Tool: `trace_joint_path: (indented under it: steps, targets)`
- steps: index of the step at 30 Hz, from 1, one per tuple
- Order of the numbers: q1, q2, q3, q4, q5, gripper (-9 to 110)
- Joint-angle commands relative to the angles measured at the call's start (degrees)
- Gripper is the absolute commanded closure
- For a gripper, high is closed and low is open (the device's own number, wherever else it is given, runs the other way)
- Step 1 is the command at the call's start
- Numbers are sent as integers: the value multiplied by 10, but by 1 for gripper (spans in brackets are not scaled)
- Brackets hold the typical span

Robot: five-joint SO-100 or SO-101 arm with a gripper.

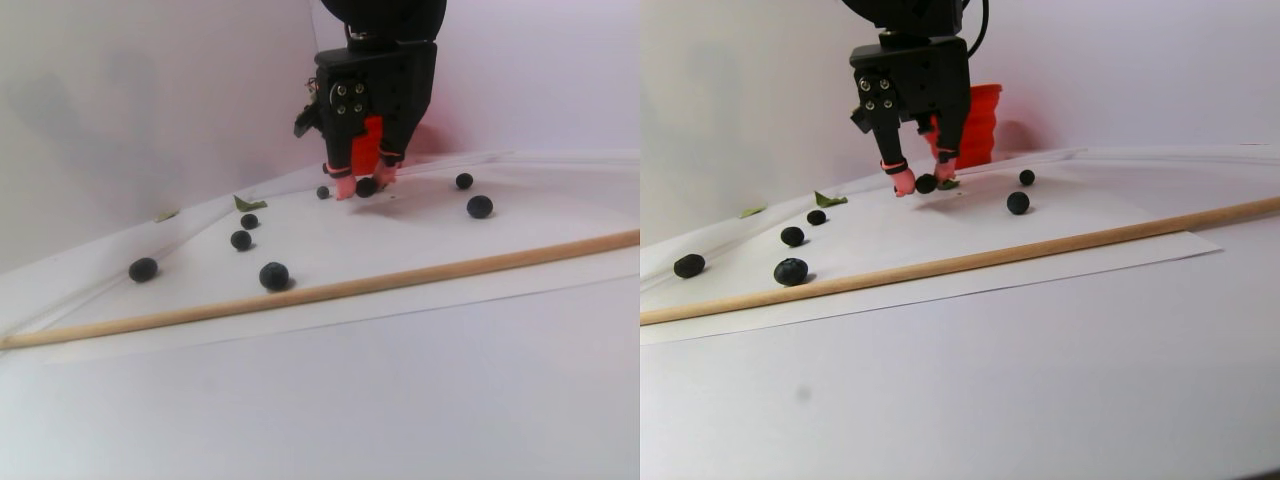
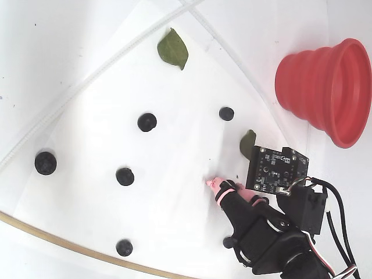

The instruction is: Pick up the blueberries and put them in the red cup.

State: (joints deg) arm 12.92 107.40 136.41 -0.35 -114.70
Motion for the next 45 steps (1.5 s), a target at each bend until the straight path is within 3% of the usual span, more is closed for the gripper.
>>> trace_joint_path:
  steps: [1, 19, 45]
  targets:
    - [-15, 76, -16, 17, 4, 86]
    - [-19, 179, -50, 89, 33, 86]
    - [-17, 192, -165, 115, 56, 86]
